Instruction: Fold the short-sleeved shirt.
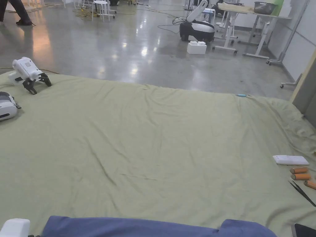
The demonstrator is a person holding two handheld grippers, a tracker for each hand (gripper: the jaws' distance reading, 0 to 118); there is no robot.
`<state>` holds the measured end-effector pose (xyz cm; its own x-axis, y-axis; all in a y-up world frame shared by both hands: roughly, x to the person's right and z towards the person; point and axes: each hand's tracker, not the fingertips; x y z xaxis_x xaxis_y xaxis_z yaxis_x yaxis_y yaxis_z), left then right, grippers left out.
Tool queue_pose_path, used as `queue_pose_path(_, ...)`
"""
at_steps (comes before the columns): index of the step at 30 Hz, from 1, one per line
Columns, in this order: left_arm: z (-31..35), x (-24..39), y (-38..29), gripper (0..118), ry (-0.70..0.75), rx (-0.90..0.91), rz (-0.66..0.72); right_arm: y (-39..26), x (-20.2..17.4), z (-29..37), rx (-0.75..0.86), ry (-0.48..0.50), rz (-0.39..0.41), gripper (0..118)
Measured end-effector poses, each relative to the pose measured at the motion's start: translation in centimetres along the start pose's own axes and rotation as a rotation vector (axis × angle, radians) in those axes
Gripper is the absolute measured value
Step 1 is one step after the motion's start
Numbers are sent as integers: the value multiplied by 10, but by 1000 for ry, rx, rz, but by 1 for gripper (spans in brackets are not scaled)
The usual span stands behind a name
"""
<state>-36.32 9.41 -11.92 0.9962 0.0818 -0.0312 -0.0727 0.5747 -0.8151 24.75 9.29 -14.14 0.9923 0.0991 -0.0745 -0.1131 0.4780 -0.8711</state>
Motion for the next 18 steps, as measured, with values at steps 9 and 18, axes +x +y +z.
queue_pose_path(9,-17,3,2,41,51,-12,4,-3,-14,-15,-27,-28,-67,45)
queue_pose_path(18,44,40,66,72,69,407,6,62,-44,68,523,-62,-109,80)
